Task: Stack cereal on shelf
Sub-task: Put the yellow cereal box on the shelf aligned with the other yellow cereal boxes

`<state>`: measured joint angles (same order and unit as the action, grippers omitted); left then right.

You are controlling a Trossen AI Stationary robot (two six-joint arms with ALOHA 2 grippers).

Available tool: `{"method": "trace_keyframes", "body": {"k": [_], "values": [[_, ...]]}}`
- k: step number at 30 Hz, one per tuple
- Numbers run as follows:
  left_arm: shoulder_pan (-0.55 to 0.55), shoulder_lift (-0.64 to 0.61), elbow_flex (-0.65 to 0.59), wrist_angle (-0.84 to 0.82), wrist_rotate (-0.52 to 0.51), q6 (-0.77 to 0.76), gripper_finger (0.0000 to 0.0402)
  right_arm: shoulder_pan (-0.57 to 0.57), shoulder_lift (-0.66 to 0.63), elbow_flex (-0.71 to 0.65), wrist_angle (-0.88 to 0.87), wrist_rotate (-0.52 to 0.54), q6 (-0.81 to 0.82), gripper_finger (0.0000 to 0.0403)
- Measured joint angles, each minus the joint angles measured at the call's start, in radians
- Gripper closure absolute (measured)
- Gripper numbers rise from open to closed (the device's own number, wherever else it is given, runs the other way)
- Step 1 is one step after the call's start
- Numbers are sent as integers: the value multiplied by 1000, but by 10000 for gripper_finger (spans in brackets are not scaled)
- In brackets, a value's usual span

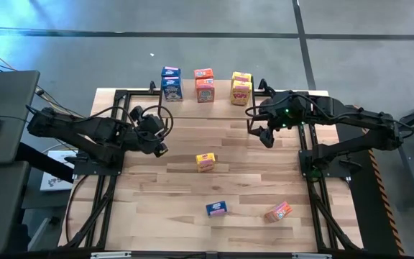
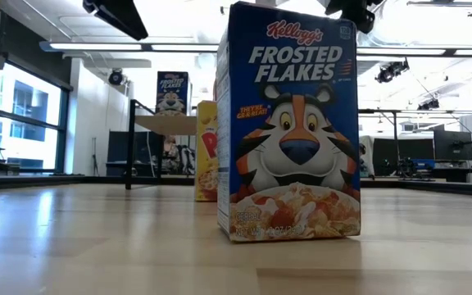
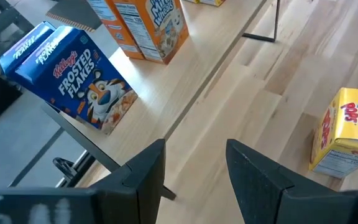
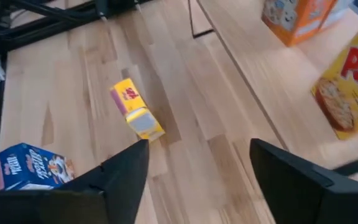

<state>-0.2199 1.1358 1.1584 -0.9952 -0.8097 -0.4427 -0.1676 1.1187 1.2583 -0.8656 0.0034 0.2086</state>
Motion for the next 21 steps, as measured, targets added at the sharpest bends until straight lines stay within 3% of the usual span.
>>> {"method": "trace_keyframes", "body": {"k": [10,21], "values": [[3,0,0,-32,0,16,243,0,0,0,7,-5,-44,36],[34,-8,10,-34,51,26,243,0,0,0,4,8,-54,24]]}}
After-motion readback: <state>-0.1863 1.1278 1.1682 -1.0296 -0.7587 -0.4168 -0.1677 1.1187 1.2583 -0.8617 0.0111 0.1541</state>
